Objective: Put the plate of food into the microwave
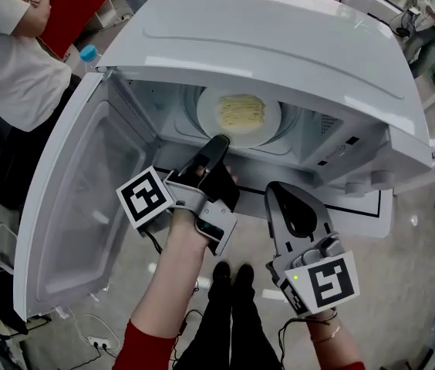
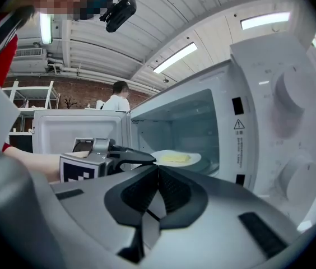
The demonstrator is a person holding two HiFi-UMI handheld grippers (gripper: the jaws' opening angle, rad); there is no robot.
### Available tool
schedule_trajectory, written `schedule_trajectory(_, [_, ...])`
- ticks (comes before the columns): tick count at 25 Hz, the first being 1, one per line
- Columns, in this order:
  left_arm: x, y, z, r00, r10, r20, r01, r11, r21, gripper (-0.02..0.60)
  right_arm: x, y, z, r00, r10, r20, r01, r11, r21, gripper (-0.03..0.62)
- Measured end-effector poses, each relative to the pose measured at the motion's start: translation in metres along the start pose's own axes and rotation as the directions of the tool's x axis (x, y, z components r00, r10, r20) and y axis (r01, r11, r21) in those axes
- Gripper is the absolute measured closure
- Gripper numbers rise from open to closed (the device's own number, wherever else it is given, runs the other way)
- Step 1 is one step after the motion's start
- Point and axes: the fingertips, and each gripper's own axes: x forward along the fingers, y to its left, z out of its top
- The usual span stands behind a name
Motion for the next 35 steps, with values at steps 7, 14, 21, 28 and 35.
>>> schedule_trajectory(7, [0.015,-0.002,0.014,1.000,0.023,0.019,-0.023,1.000,-0.007,0.565,0.017,-0.010,-0.002,0.999,-0.032,-0.027,0.032,0.999,-0.024,0.579])
schedule_trajectory(14, [0.021,0.000,0.021,0.999,0.051,0.017,-0.051,0.998,0.021,0.565,0.034,-0.012,0.006,0.999,-0.045,0.010,0.045,0.999,-0.021,0.579])
schedule_trajectory(21, [0.024,0.008,0.017,0.997,0.081,-0.002,-0.081,0.997,0.010,0.565,0.039,-0.010,-0.004,0.998,-0.055,-0.010,0.055,0.998,-0.033,0.579])
schedule_trajectory(28, [0.023,0.012,0.021,0.991,0.135,-0.004,-0.134,0.991,0.027,0.563,0.041,-0.006,-0.003,0.998,-0.060,-0.007,0.059,0.998,-0.032,0.579])
schedule_trajectory(35, [0.025,0.014,0.028,0.974,0.226,-0.005,-0.226,0.973,0.048,0.563,0.040,-0.005,-0.001,0.997,-0.073,-0.019,0.072,0.996,-0.043,0.579])
